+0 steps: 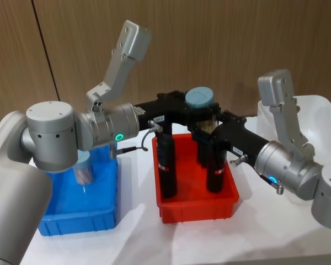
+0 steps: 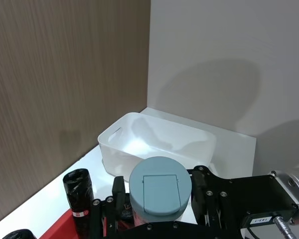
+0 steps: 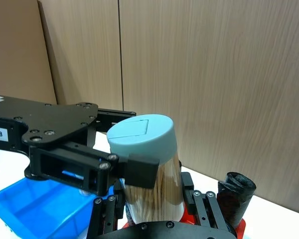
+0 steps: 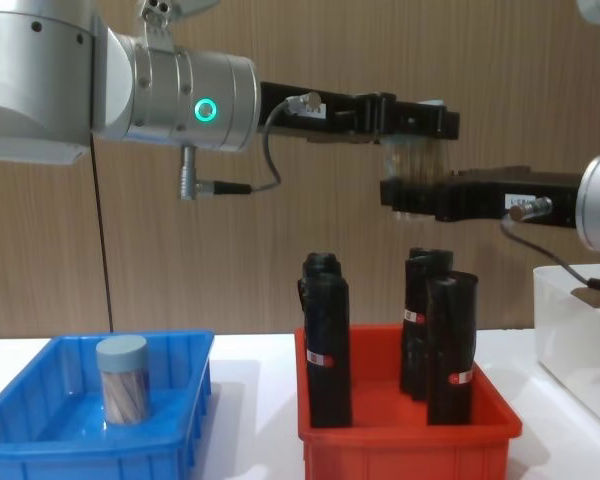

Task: Pick the cotton swabs from the blue box and place them into the white box.

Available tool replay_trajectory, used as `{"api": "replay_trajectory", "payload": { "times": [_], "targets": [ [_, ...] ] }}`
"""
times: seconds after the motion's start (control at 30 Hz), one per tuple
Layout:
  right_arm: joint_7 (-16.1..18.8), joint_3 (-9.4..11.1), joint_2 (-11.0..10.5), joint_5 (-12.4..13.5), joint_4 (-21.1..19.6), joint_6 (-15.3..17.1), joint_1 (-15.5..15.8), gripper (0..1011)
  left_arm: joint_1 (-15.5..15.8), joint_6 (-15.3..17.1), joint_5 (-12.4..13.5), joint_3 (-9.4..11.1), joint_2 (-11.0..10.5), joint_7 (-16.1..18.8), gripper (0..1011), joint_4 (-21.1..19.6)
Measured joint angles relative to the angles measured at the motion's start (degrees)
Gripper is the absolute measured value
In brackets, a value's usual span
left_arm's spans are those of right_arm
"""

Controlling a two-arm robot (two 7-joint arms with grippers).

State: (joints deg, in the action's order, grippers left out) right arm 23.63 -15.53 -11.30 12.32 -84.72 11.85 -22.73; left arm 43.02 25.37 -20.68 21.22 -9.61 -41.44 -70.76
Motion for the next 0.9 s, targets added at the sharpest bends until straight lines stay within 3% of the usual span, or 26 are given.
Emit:
{"api": "replay_trajectory", "payload": {
  "times": [0.23, 0.9],
  "targets": [
    [-0.1, -0.1, 0.0, 0.1, -0.3, 0.0, 0.0, 669, 0.0, 0.0, 0.0, 0.0, 0.0, 0.0, 1003, 0.0],
    [-2.1, 0.1, -0.5, 1.0, 0.2, -0.1, 0.6, 669, 0.0, 0.0, 0.0, 0.0, 0.0, 0.0, 1004, 0.0]
  ]
}}
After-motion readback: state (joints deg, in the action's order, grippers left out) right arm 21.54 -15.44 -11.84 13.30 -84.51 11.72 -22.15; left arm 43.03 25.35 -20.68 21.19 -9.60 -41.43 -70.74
